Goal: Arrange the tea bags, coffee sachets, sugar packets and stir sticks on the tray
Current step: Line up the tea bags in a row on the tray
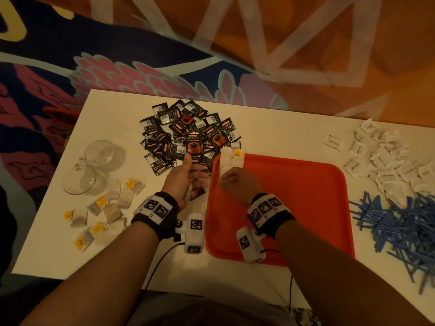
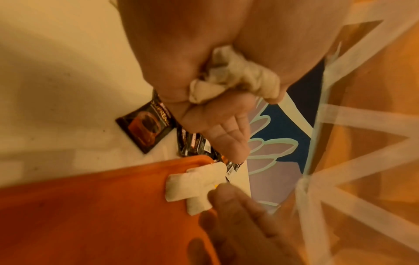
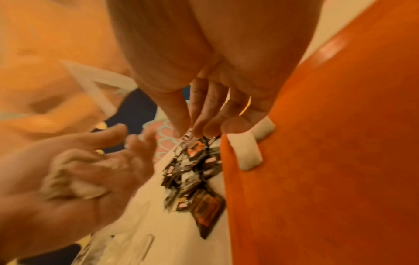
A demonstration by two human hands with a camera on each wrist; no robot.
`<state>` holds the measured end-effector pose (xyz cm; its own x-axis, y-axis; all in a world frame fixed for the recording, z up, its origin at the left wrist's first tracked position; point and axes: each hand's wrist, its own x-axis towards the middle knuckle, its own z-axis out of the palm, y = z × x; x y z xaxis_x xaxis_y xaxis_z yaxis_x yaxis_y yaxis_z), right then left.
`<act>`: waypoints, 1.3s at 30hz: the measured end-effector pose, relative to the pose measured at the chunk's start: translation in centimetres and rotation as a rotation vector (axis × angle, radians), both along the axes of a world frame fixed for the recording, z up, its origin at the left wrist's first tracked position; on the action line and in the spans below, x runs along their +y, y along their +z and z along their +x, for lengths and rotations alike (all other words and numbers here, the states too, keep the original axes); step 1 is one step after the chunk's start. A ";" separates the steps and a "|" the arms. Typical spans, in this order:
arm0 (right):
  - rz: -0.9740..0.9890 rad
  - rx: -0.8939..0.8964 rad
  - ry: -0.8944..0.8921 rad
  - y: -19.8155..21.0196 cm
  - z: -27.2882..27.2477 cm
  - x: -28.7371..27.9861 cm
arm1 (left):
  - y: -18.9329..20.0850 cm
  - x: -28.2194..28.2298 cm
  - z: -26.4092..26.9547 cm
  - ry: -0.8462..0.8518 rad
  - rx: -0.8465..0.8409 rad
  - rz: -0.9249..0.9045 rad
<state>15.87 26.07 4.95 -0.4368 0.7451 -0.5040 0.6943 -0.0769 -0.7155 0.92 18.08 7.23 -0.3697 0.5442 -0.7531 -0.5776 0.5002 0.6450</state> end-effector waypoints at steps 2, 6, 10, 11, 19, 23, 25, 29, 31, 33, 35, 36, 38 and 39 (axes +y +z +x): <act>0.072 0.092 0.104 1.9 -0.1 -0.6 | -0.1 0.3 0.5 0.022 -0.060 0.008; 0.078 0.263 0.293 4.6 0.1 -1.1 | -0.1 1.0 1.6 0.098 -0.196 0.041; 0.247 0.224 0.485 5.7 0.6 -1.1 | 0.7 1.4 2.6 0.083 -0.334 0.051; 0.269 0.215 0.503 5.8 0.7 -1.0 | 0.8 1.4 2.8 0.074 -0.342 0.049; 0.171 0.302 0.170 4.6 2.3 -1.0 | 0.5 0.4 3.7 -0.042 -0.192 0.074; -0.067 0.412 -0.080 4.6 2.7 -0.8 | 0.4 -0.1 4.0 -0.030 -0.173 0.103; -0.183 0.463 -0.188 4.9 2.7 -0.8 | 0.6 -0.3 4.2 -0.070 -0.163 0.142; -0.383 0.589 -0.346 5.4 2.5 -0.7 | 1.1 -0.8 4.2 -0.101 -0.123 0.211; -0.434 0.624 -0.381 5.6 2.5 -0.7 | 1.1 -1.0 4.1 -0.086 -0.087 0.237; -0.458 0.635 -0.394 5.6 2.7 -0.6 | 1.0 -1.0 3.9 -0.050 -0.024 0.224; -0.450 0.576 -0.390 5.1 3.0 -0.5 | 1.0 -0.9 3.7 -0.048 0.079 0.214; -0.425 0.505 -0.371 4.8 3.1 -0.5 | 1.2 -0.9 3.6 -0.077 0.166 0.205; -0.310 0.309 -0.277 3.7 3.4 -0.2 | 1.7 -0.7 3.4 -0.211 0.426 0.177; -0.222 0.214 -0.207 3.4 3.5 -0.1 | 2.0 -0.5 3.3 -0.304 0.574 0.172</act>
